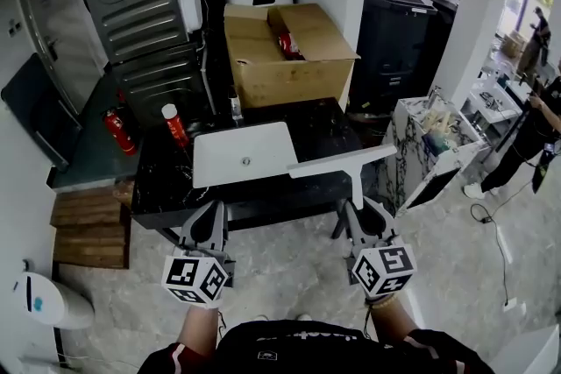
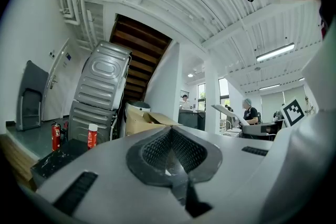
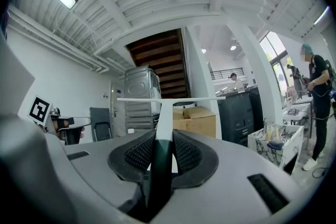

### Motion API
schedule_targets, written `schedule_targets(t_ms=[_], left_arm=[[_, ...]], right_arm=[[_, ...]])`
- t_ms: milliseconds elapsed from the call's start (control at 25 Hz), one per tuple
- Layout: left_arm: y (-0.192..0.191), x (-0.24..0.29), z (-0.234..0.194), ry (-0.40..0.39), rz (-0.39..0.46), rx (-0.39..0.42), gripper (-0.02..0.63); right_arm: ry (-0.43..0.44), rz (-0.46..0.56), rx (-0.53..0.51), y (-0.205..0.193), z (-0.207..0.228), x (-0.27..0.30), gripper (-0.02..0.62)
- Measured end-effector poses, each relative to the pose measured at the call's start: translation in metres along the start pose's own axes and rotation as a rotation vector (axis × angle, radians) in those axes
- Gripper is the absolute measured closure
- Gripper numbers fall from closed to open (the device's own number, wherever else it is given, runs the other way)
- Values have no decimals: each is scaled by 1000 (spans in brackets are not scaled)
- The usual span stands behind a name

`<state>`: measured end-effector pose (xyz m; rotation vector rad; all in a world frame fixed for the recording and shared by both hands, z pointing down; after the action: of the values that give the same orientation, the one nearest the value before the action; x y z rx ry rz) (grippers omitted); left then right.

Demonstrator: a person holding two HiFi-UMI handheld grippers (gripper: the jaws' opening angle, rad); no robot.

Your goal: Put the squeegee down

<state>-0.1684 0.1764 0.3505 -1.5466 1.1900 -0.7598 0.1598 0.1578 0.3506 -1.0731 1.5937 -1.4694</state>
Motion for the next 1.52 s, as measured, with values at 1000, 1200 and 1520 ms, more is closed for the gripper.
schedule_targets(t_ms=[1000, 1200, 1520], left_arm=[[-14, 247, -123, -124, -43, -30, 592], [-4, 301, -143, -184, -56, -33, 592], [-19, 366, -136, -230, -105, -68, 592]], right_arm=[[-83, -73, -14, -21, 47, 242, 474], [-117, -90, -9, -12, 50, 286, 474], [-160, -118, 5, -13, 89, 318, 474]])
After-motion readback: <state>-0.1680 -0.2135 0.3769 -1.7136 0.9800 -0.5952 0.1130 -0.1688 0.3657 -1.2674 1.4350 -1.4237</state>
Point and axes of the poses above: the fingertips, and each gripper's own axes: x forward along the fingers, z to its right, y out of its top, the point moved 7 cm from there along -x, backward along the fingers, and after that the axes turned 11 degrees about -x, right-handed, at the moved point
